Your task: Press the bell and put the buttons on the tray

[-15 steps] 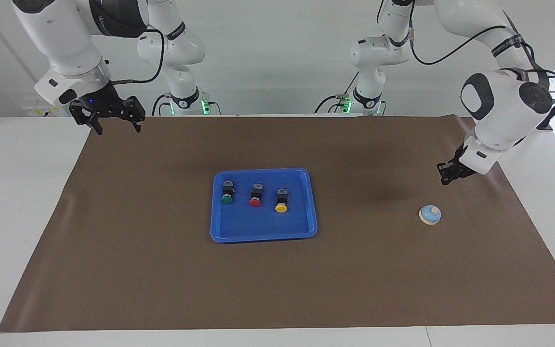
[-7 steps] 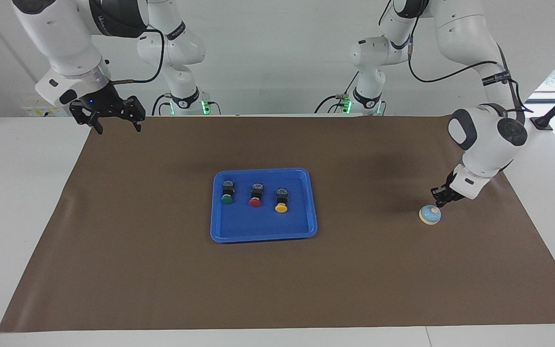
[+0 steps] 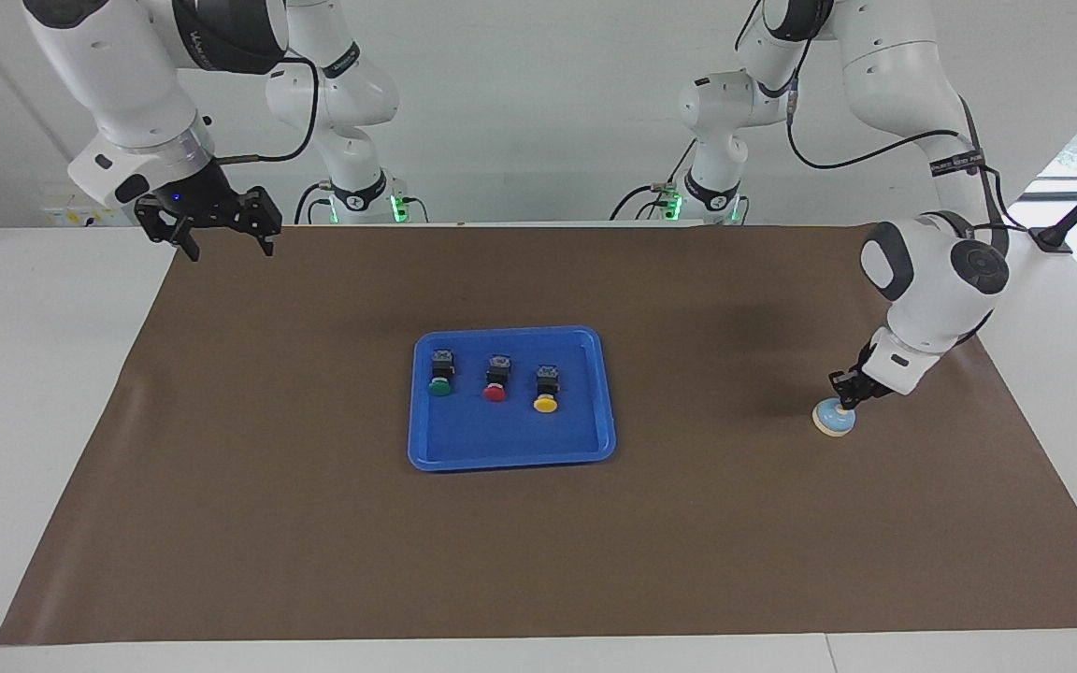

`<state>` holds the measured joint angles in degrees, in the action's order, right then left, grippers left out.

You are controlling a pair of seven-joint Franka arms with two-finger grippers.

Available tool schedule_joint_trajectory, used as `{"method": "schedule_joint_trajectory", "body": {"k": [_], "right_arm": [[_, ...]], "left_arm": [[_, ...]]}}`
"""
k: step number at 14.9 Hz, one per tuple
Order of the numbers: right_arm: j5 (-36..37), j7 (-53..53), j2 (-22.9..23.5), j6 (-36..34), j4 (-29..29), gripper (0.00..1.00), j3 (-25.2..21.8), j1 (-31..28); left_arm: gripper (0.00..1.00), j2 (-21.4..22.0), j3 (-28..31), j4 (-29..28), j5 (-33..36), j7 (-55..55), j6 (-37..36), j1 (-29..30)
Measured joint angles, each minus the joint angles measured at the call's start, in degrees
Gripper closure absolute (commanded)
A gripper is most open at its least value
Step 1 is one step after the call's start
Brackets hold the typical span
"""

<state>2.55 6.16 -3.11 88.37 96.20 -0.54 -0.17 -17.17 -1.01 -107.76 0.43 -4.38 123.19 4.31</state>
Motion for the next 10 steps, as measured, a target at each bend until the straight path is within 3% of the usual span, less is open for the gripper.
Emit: {"method": "schedule_joint_trajectory", "body": {"k": [2, 3, 4, 5, 10], "right_arm": [[0.00, 0.00, 0.00, 0.00, 0.00, 0.00, 0.00, 0.00], [0.00, 0.00, 0.00, 0.00, 0.00, 0.00, 0.00, 0.00], [0.00, 0.00, 0.00, 0.00, 0.00, 0.00, 0.00, 0.00], [0.00, 0.00, 0.00, 0.00, 0.00, 0.00, 0.00, 0.00], [0.00, 0.00, 0.00, 0.00, 0.00, 0.00, -0.01, -0.01]], "left_arm": [[1.00, 0.28, -0.09, 6.24, 0.00, 0.00, -9.04, -0.35], [0.64, 0.82, -0.21, 9.51, 0.00, 0.00, -13.63, -0.43], [0.16, 1.78, -0.25, 12.25, 0.00, 0.00, -17.93, -0.49], [0.00, 3.08, -0.26, 14.10, 0.00, 0.03, -21.69, -0.53], [0.00, 11.88, -0.43, 16.01, 0.00, 0.52, -33.34, -0.61]]}}
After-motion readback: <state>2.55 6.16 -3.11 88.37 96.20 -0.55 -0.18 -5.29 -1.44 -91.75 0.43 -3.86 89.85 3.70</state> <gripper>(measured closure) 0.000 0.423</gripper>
